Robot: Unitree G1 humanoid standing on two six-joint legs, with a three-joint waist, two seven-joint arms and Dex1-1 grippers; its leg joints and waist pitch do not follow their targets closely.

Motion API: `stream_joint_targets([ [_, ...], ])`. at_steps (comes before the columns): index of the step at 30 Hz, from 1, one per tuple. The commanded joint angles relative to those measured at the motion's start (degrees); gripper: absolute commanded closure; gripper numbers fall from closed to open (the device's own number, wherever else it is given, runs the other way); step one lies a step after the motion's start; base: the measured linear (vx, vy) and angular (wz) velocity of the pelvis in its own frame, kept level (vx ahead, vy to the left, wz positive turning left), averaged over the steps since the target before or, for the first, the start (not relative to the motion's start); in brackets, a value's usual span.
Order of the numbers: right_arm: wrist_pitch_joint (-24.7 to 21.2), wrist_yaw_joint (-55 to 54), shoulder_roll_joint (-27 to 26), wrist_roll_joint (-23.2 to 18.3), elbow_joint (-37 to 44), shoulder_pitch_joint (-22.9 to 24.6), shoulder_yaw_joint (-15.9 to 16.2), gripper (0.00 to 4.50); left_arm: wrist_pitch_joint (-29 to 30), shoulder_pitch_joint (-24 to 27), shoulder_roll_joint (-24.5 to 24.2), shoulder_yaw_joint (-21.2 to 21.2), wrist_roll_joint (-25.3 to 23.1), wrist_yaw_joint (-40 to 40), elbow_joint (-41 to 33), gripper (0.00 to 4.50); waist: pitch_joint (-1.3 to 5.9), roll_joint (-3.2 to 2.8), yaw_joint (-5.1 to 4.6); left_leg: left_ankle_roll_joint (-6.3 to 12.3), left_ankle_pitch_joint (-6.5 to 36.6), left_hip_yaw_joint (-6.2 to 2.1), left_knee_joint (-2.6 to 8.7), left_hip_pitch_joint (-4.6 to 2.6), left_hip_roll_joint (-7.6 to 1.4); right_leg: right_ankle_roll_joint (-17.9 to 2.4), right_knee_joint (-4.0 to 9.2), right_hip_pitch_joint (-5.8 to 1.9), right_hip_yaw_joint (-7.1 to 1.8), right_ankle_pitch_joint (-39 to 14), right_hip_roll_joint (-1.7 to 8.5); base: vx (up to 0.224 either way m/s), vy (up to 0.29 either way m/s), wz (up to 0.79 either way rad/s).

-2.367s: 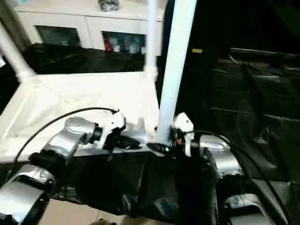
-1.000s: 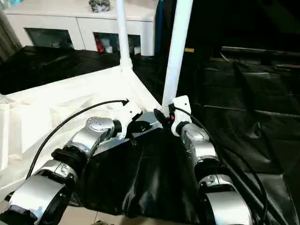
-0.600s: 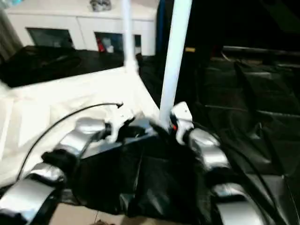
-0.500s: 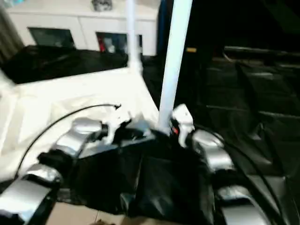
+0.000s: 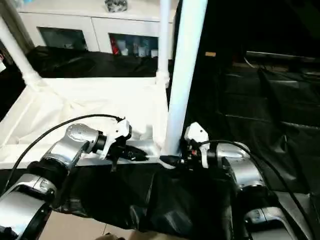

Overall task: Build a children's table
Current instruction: Rotate leg to tighten

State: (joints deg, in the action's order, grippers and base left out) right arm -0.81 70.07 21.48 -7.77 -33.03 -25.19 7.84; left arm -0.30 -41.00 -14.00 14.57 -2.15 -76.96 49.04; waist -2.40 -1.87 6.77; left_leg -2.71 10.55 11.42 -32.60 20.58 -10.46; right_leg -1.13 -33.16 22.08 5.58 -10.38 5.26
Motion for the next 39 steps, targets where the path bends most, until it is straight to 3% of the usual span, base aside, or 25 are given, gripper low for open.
stream_joint_targets([
  [1,-1.14,4.95,-1.65,0.45,1.05,1.92,5.74,1.79,-0.43,-1.12,1.54,-0.42,1.61,1.69,-2.7,4.5,3.35,0.61,0.04,5.22,10.58,-1.38,3.36,-0.55,-3.59,-13.65,3.41,-2.62,-3.06,-10.79,4.55,0.0,0.0,0.0],
  [6,-1.75,-1.89,-3.98,1.72,-1.45,1.15,3.85,1.85,-0.99,-1.8,3.37,-1.72,0.59,8.63,-0.85,4.5,3.28,0.53,-0.01,4.58,11.23,-1.41,3.45,-0.65,-3.63,-13.4,3.52,-2.49,-3.04,-11.62,4.49,0.0,0.0,0.0],
  [8,-2.49,-7.86,-5.81,2.41,-4.6,-0.33,2.19,1.85,-0.98,-2.18,4.35,-2.17,0.39,11.12,-0.3,4.5,3.0,0.43,-0.22,3.56,13.15,-1.44,3.66,-0.77,-3.57,-12.96,3.92,-2.32,-3.04,-15.13,4.59,0.0,0.0,0.0],
  [12,-1.23,-24.34,-9.85,5.34,-12.84,-4.19,-0.87,1.86,-0.1,-3.41,6.89,-2.91,-0.82,18.87,1.2,4.5,2.78,0.62,-1.66,0.61,16.39,-2.03,4.11,-0.87,-3.22,-9.99,4.76,-2.31,-2.85,-23.42,4.71,0.0,0.0,0.0],
  [17,-2.36,-36.35,-13.55,4.53,-19.21,-7.54,-4.65,1.86,1.58,-4.74,9.93,-3.81,-1.48,27.14,2.66,4.5,2.88,0.49,-2.36,1.06,16.31,-1.81,3.94,-1.07,-3.04,-10.27,4.93,-2.01,-3.07,-21.62,4.49,0.0,0.0,0.0],
  [19,-2.62,-46.81,-16.92,5.32,-23.72,-10.4,-6.48,1.86,2.24,-5.39,13.68,-4.89,-1.51,34.26,3.54,4.5,3.03,0.55,-2.6,1.28,14.18,-1.85,3.98,-0.67,-3.2,-11.57,4.2,-2.19,-3.15,-17.31,4.41,0.0,0.0,0.0],
  [21,-2.88,-48.38,-17.74,5.24,-24.83,-11.12,-6.9,1.86,1.91,-5.3,14.38,-4.68,-1.92,35.27,3.67,4.5,3.16,0.5,-2.42,1.83,13.83,-1.62,3.71,-0.99,-3.02,-11.69,4.4,-2.06,-3.14,-16.38,4.44,0.0,0.0,0.0],
  [22,-1.92,-49.18,-18.73,5.15,-26.04,-12.1,-7.2,1.86,1.26,-4.94,15.07,-3.99,-2.5,35.48,3.64,4.5,3.14,0.53,-2.5,2.36,13.25,-1.65,3.72,-0.59,-2.97,-11.82,4.22,-2.33,-3.13,-15.4,4.47,0.0,0.0,0.0],
  [26,0.48,-47.84,-19.29,4.07,-26.67,-12.82,-8.12,1.86,1.16,-4.39,15.37,-3.6,-2.16,34.13,2.98,4.5,3.32,0.53,-2.39,3.58,11.94,-1.53,3.6,-0.56,-3.02,-12.3,3.85,-2.45,-3.1,-12.29,4.35,0.0,0.0,0.0],
  [27,1.16,-46.99,-19.29,3.6,-26.67,-12.93,-8.54,1.3,1.1,-4.16,15.22,-3.46,-2.03,33.44,2.65,4.5,3.29,0.65,-2.37,3.88,11.79,-1.48,3.58,-0.55,-3.03,-12.62,3.82,-2.44,-3.11,-11.65,4.37,0.0,0.0,0.0],
  [32,3.15,-42.13,-17.82,3.12,-25.92,-12.89,-8.72,0.9,0.4,-3.31,13.38,-2.93,-1.94,29.78,1.56,4.5,3.23,0.55,-2.21,4.4,12.18,-1.48,3.62,-0.51,-3.12,-12.57,3.89,-2.54,-3.06,-12.84,4.41,0.0,0.0,0.0],
  [35,3.66,-40.98,-17.19,3.7,-25.46,-12.56,-7.98,0.68,0.17,-2.98,12.9,-2.74,-1.76,28.37,1.11,4.5,3.41,0.53,-2.14,4.8,10.73,-1.41,3.45,-0.44,-3.13,-13.36,3.53,-2.63,-3.09,-10.24,4.39,0.0,0.0,0.0],
  [36,5.2,-34.26,-15.06,4.43,-22.82,-10.87,-5.7,0.68,-0.64,-1.88,11.1,-1.79,-1.0,22.64,-0.53,4.5,3.44,0.44,-1.98,5.18,9.95,-1.41,3.4,-0.42,-3.17,-13.76,3.39,-2.68,-3.01,-9.13,4.39,0.0,0.0,0.0],
  [39,6.27,-25.28,-12.45,4.34,-19.08,-8.56,-3.27,0.68,-1.1,-0.89,8.95,-0.8,-0.16,16.56,-2.36,4.5,3.68,0.53,-1.32,6.91,7.85,-1.21,3.02,-0.25,-3.28,-14.58,2.78,-2.82,-2.93,-5.13,4.29,0.0,0.0,0.0],
])
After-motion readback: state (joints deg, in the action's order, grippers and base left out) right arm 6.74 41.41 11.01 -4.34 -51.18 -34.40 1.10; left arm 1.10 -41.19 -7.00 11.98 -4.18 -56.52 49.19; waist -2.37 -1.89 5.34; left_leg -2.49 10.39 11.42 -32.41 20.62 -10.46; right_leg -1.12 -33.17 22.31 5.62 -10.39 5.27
